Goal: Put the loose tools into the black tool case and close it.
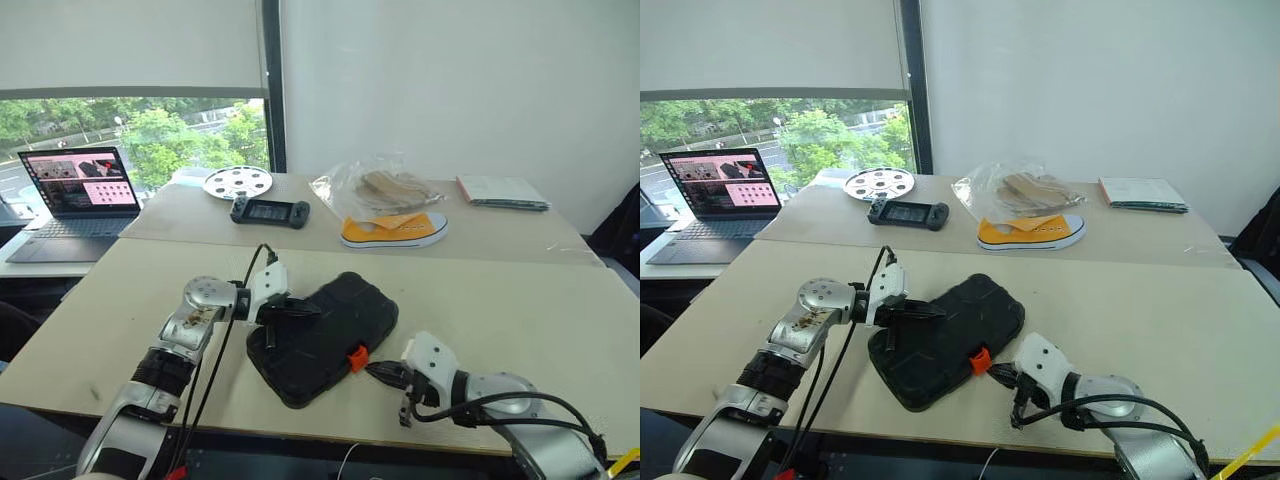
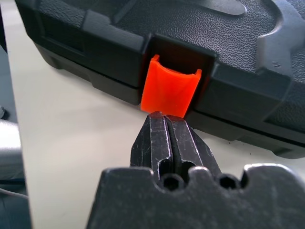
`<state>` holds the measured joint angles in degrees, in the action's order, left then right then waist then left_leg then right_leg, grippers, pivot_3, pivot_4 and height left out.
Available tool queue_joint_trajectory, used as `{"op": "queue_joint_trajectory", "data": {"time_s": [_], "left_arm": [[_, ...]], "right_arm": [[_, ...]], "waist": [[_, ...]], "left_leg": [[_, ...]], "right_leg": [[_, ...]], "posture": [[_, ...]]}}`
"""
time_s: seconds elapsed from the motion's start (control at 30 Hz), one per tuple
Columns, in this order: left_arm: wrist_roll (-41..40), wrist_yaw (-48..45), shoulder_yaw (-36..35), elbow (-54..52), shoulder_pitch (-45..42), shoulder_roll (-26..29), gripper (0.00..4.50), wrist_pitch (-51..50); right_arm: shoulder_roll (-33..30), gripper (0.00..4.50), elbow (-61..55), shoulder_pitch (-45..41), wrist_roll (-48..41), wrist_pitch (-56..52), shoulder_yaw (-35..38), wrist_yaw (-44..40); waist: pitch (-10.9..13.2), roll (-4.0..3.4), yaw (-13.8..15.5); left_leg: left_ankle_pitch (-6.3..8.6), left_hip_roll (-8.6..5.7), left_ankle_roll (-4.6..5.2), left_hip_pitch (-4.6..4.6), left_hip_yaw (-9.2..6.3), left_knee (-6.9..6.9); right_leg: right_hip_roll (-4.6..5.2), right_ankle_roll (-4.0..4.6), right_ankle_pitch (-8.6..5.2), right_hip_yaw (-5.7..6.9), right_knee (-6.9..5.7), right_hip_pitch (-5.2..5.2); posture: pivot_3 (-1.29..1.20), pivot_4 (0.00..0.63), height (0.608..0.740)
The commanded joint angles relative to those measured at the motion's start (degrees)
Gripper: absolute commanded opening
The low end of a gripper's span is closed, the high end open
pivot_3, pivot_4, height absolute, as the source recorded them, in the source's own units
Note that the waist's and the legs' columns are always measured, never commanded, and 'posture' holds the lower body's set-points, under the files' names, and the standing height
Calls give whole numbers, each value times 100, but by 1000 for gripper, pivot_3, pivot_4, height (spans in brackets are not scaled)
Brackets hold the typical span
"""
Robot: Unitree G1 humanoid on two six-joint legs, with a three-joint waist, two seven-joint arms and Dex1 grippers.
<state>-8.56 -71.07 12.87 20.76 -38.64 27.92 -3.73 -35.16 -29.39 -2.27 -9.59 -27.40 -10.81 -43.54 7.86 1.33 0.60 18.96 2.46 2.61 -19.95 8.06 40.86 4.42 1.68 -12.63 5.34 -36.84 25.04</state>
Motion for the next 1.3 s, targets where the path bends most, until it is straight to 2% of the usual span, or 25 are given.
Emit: {"op": "queue_joint_trajectory", "data": {"time_s": [0.03,0.27,0.9,0.97,1.1,1.2,1.23,1.3], "left_arm": [[285,11,234,262,188,43,80,-109],[284,30,230,249,186,34,80,-131],[332,-18,341,398,578,60,80,-116],[300,79,245,395,615,54,80,-28],[-550,-27,-684,83,868,156,80,262],[-904,-51,-1222,-390,1253,496,743,288],[-943,-56,-1364,-507,1403,643,1218,347],[-1071,28,-1693,-771,1784,979,1880,205]], "right_arm": [[91,18,134,-294,78,253,-120,0],[304,18,323,-629,74,384,-197,34],[907,18,618,-878,239,486,-356,159],[862,18,579,-817,222,484,-304,121],[430,18,17,-222,-303,318,308,-206],[116,762,-305,310,-712,431,872,-479],[-8,1178,-346,485,-758,556,1033,-576],[-217,1804,-331,831,-930,769,1440,-800]], "waist": [[0,1,-13],[0,2,-71],[-3,1,-165],[-4,-2,-161],[-5,-12,-154],[-4,-7,-158],[-4,-7,-161],[-1,-6,-167]], "left_leg": [[0,0,0,0,0,0],[-4,6,-7,5,0,1],[-15,30,-27,19,4,-12],[-16,32,-30,26,3,-14],[-16,33,-30,21,4,-19],[-15,34,-30,13,3,-46],[-18,34,-35,14,3,-59],[-22,33,-42,16,6,-70]], "right_leg": [[0,0,0,-1,0,0],[-2,5,4,-3,-10,1],[-4,9,6,-17,-14,-1],[-5,11,6,-16,-14,-1],[0,13,6,-21,-14,7],[0,19,3,-24,5,16],[-1,21,4,-23,15,16],[-2,24,3,-22,16,21]], "posture": [[0,150,740],[0,150,740],[0,150,740],[0,150,740],[0,150,740],[0,150,740],[0,150,740],[0,150,740]]}}
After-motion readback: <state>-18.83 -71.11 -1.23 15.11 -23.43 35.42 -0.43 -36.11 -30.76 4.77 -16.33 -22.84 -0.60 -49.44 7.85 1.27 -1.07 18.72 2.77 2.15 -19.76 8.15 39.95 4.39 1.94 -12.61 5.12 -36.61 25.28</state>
